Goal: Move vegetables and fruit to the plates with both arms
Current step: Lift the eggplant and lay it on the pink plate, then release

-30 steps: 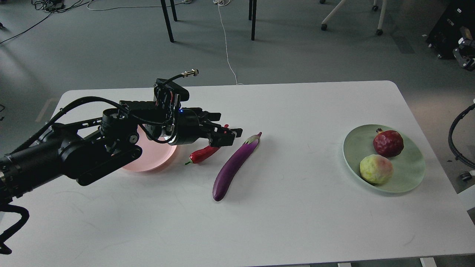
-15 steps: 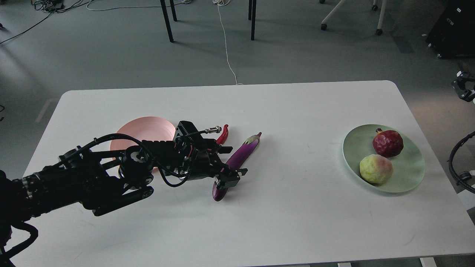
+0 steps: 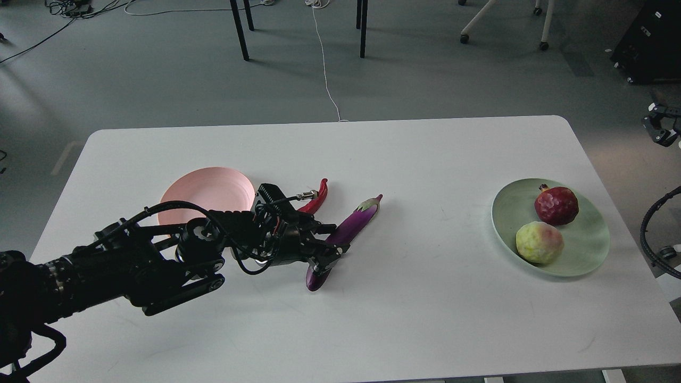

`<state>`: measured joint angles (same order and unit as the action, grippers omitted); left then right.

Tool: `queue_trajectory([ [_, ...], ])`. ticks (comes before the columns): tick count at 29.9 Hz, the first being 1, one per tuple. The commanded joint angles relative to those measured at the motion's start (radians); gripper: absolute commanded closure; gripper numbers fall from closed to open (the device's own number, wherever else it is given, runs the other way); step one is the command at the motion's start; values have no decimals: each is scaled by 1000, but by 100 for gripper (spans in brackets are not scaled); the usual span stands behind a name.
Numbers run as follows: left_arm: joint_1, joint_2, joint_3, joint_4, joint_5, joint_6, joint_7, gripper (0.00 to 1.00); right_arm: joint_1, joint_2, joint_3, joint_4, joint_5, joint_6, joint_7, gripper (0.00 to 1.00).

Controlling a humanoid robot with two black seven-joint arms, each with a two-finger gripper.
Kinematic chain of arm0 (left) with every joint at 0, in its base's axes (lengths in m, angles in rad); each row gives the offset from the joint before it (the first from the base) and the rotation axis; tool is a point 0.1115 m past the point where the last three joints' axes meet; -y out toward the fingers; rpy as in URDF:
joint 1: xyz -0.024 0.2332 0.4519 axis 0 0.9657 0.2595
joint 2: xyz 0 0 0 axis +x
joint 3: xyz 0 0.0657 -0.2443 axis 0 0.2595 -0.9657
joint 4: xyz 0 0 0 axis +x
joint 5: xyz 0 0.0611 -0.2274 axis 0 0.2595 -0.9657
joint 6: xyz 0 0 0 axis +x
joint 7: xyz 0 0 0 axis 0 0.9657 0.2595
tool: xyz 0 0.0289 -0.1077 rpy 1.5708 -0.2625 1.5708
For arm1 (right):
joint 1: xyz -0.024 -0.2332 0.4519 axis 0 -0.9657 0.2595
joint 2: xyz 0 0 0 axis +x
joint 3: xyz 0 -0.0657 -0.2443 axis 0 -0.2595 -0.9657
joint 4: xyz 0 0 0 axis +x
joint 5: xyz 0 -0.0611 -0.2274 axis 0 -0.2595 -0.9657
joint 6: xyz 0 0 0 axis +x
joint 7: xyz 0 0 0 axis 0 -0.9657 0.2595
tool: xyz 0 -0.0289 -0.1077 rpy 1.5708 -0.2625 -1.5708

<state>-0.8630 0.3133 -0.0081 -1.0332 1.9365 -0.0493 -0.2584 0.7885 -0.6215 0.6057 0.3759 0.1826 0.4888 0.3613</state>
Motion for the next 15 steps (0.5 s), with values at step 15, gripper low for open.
queue_trajectory([
  [15, -5, 492, -124, -255, -168, 14, -108, 76, 2, -15, 3, 11, 0, 0, 1, 1],
])
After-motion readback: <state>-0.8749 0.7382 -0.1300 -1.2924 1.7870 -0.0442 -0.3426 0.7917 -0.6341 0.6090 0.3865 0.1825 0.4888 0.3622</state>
